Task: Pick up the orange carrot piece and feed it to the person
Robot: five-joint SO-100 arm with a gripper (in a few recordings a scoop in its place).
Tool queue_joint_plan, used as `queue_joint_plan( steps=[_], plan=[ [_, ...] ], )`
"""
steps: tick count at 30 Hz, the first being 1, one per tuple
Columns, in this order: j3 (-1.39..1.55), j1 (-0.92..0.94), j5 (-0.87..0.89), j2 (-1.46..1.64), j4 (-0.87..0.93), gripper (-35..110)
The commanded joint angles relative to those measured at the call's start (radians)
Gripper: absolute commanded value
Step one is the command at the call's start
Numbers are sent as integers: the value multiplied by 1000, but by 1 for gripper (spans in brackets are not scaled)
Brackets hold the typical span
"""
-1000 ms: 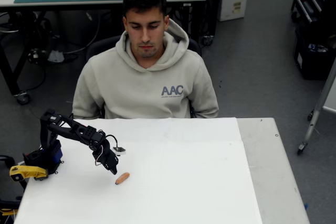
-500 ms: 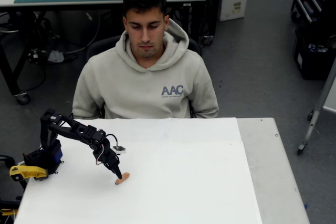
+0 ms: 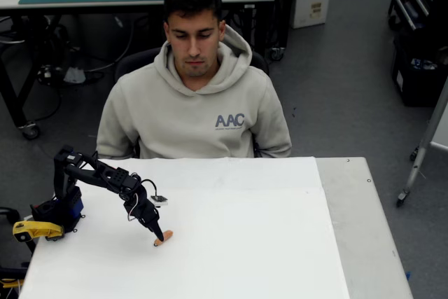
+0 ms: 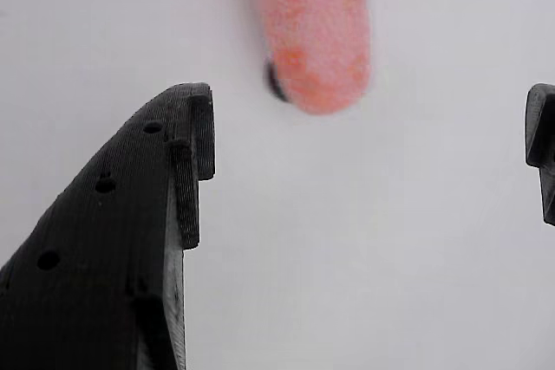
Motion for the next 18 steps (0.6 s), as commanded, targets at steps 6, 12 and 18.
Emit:
queue_joint_plan(
  steps=[6,12,18],
  plan=[
    [-64,9,-8,-46,3,30],
    [-117,9,-8,-60,3,30],
    [-201,9,-6,-63,3,30]
  ],
)
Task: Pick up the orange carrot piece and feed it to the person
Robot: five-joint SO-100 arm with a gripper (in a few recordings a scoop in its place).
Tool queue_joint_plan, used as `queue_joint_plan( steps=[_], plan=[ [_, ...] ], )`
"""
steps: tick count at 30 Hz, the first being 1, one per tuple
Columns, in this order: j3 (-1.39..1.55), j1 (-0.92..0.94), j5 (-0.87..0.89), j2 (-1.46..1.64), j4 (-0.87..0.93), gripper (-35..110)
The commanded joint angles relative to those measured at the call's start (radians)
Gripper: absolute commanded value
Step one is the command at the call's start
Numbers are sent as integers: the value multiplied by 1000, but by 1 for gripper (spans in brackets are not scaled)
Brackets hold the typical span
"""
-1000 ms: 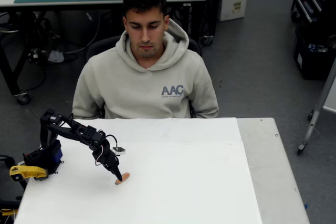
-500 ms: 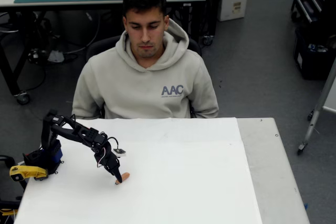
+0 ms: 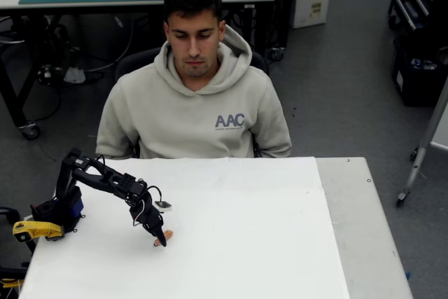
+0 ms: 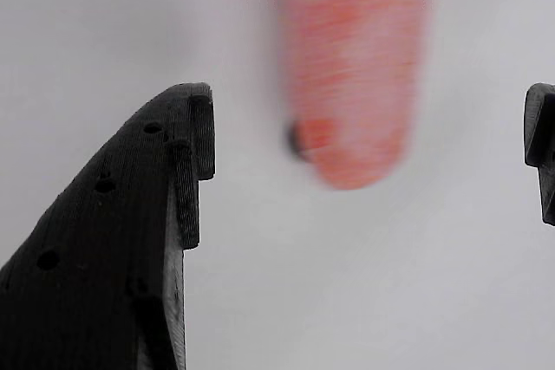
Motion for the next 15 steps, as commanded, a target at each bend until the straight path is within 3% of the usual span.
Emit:
queue_joint_plan(
  steps=[1,15],
  plan=[
    [-86,9,-6,34,3,30],
    [-84,9,-8,-106,3,30]
  ],
)
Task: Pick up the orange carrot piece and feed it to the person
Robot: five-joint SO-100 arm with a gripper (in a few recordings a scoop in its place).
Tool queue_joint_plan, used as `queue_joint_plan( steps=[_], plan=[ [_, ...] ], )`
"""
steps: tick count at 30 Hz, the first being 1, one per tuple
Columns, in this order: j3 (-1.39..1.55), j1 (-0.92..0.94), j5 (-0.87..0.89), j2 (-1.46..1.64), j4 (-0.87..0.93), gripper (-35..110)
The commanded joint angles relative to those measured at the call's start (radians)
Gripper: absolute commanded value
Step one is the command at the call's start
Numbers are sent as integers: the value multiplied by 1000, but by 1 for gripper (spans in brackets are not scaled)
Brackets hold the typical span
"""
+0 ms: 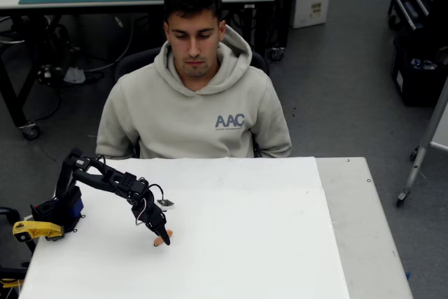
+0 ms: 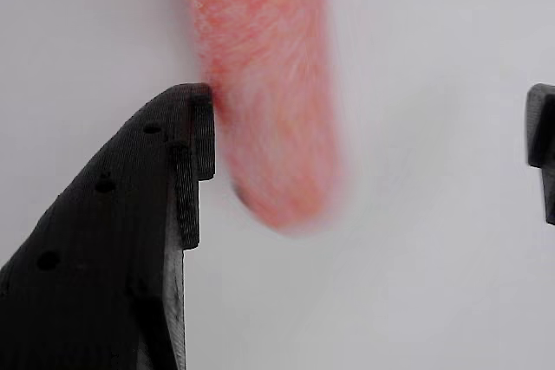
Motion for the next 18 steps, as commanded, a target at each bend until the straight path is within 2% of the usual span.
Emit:
queue_joint_plan(
  steps=[1,8,11,15,18],
  plan=[
    [-37,11,-8,-11,14,30],
    [-37,9,-8,-35,15,28],
    [-37,11,-8,-40,15,18],
    [-35,11,-8,-41,21,-5],
    [-35,11,-5,-41,28,-3]
  ],
)
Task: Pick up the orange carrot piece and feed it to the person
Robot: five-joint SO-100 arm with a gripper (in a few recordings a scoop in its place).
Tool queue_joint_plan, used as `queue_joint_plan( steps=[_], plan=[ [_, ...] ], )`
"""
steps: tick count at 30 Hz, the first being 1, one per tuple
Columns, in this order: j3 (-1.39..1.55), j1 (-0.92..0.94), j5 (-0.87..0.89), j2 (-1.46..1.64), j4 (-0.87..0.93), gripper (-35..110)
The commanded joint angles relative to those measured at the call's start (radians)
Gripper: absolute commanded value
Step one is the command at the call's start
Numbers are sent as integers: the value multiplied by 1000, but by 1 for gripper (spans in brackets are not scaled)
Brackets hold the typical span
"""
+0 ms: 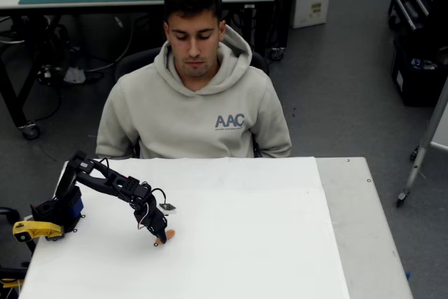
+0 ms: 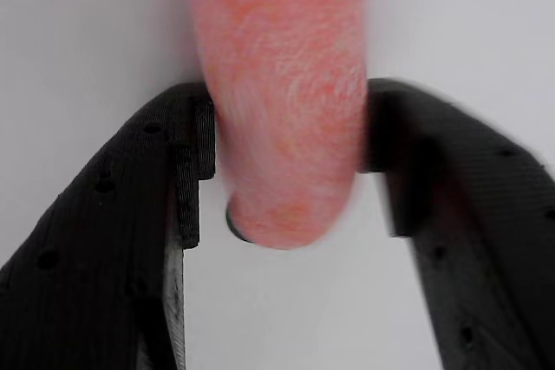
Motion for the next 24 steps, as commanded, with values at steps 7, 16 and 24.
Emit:
queue_joint_plan(
  steps=[7,16,24],
  plan=[
    [-6,3,3,17,18,-3],
    [-31,-103,-11,186,6,-3],
    [-31,-219,-11,472,6,-3]
  ],
)
